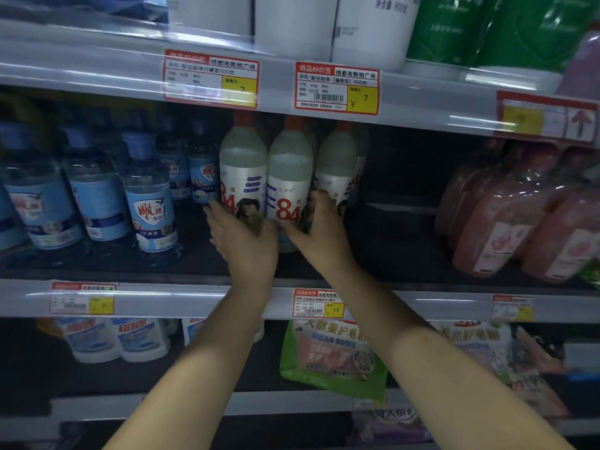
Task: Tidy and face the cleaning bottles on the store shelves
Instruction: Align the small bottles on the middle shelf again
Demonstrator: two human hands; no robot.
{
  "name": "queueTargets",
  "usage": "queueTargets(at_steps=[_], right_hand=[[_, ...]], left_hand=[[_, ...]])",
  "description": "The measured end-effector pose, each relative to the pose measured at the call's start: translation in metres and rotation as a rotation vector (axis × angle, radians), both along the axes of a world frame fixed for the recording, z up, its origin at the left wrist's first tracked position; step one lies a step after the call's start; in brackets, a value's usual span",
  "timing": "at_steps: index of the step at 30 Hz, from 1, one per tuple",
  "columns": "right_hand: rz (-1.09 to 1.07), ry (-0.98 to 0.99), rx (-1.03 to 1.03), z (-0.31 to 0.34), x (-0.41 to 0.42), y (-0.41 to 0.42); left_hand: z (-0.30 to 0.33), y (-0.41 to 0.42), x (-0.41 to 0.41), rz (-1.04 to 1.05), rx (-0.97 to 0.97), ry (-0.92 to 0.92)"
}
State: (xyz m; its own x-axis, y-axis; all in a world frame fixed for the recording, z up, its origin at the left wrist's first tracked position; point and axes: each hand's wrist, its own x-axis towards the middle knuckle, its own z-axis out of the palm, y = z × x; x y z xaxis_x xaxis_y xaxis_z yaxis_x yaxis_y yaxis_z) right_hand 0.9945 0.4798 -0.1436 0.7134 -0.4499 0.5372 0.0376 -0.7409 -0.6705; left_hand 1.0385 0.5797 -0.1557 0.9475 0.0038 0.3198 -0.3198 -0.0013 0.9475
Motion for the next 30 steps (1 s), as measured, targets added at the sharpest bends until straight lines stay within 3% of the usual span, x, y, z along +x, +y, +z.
queueTargets(at_steps=[2,8,16,30], right_hand=[[0.022,0.042,-0.015,-0.001,0.002,-0.001],[0.071,0.205,0.035,-0.005,0.003,-0.001],[0.072,0.169,0.108,-0.007,0.006,-0.002],[0.03,0.177,0.066,-0.006,0.005,-0.002]], left_hand=[[0.004,0.006,0.011,-0.099,-0.084,0.072],[0.01,0.024,0.027,-0.324,-0.06,0.121],[0.002,0.021,0.031,-0.293,-0.098,0.095],[0.0,0.022,0.029,-0.249,-0.093,0.053]])
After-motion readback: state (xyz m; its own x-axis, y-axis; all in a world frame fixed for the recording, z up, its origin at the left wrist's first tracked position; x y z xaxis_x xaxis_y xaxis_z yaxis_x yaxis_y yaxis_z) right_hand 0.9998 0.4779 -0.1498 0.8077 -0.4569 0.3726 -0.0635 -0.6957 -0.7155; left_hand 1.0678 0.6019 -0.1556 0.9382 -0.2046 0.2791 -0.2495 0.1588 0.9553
